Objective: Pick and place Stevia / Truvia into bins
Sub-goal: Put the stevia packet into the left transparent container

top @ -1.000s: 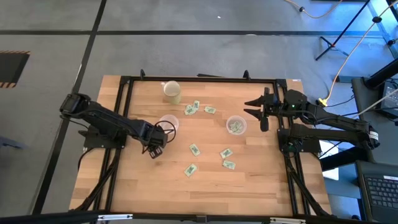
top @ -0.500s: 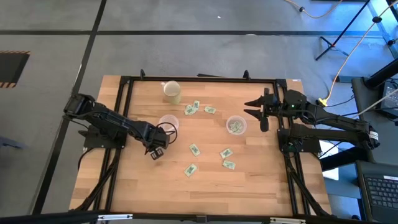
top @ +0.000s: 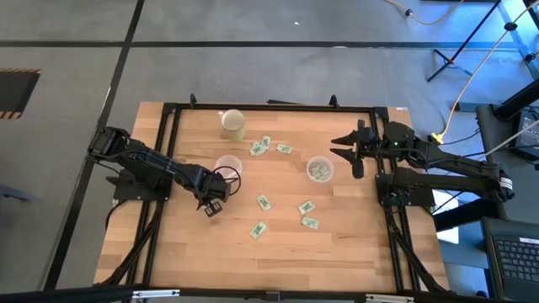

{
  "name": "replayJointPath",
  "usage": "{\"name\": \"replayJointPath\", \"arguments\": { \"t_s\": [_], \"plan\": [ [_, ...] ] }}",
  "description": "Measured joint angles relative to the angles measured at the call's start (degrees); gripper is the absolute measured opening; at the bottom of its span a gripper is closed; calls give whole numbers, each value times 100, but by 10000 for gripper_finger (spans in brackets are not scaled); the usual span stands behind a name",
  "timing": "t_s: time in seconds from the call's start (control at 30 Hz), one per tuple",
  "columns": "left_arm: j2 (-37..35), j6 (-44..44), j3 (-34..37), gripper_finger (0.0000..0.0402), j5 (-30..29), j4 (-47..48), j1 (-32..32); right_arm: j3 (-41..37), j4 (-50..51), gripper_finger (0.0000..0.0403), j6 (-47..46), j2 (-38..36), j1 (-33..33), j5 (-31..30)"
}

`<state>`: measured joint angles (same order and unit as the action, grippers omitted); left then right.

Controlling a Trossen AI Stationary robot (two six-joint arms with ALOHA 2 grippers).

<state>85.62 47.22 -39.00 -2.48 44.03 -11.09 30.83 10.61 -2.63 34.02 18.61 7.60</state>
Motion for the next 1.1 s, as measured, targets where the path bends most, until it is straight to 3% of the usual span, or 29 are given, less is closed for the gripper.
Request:
{"name": "replayJointPath", "arguments": {
  "t_s": [0.27, 0.53, 0.83, 1.1],
  "plan": [
    [-113, -272, -122, 2, 93, 202, 6, 0, 2, 152, -13, 0, 2, 0],
    [-824, -783, -567, 2, 36, 475, 0, 4, 94, 152, -11, -2, 2, -2],
    [-1363, -1483, -896, 3, -1677, 233, 342, 4, 102, 152, -11, -2, 1, -2],
    [-1184, -2243, -901, 3, -1640, -333, 1217, 4, 97, 152, -144, -2, 1, -3]
  ]
}}
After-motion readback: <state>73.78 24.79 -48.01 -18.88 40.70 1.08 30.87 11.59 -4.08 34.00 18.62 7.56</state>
